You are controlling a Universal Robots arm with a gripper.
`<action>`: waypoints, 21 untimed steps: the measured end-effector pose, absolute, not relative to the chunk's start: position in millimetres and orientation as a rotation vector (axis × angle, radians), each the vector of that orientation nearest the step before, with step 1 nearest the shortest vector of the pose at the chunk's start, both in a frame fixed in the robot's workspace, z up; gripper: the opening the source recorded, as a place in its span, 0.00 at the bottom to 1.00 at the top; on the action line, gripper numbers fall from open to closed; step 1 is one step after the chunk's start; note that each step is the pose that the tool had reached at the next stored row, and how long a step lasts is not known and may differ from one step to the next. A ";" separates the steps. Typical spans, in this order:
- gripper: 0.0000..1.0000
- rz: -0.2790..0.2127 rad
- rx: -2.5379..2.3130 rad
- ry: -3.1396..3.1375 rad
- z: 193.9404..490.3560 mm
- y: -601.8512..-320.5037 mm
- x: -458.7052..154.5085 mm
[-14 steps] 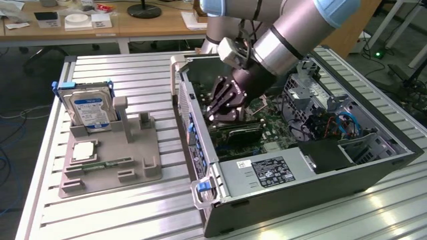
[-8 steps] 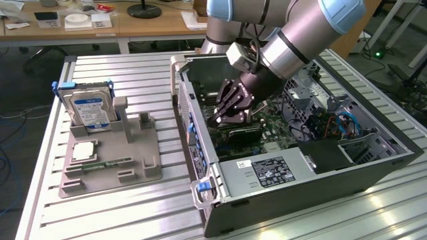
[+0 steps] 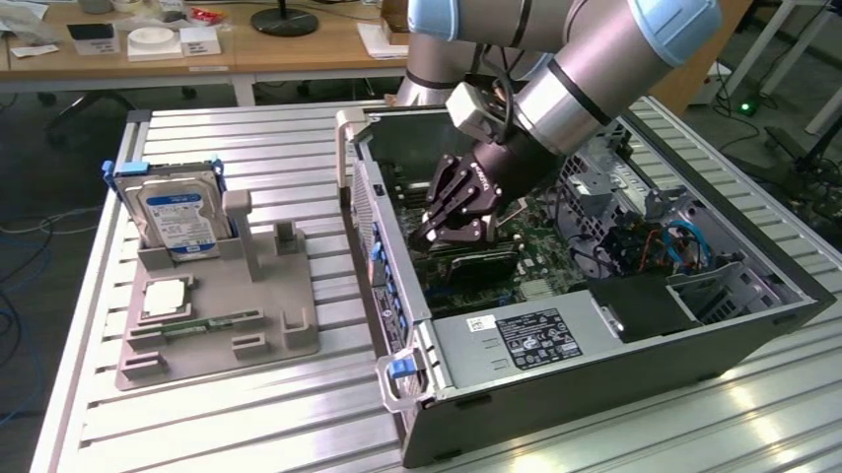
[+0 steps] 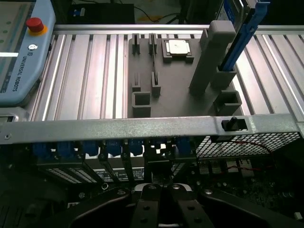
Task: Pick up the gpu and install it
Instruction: 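Press down on the gpu until it lock into place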
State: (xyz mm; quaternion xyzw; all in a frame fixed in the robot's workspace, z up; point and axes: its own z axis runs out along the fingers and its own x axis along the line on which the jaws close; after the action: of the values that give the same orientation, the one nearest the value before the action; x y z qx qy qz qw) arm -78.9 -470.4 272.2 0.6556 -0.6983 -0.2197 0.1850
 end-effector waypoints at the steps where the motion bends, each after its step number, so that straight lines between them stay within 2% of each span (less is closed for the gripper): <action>1: 0.10 -0.619 1.848 -1.968 272.2 -470.4 -78.9; 21: 0.10 -0.619 1.848 -1.968 270.0 -466.9 -82.1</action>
State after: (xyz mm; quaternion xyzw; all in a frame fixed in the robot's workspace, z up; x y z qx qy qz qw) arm -82.1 -466.9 270.0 0.6556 -0.6983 -0.2197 0.1850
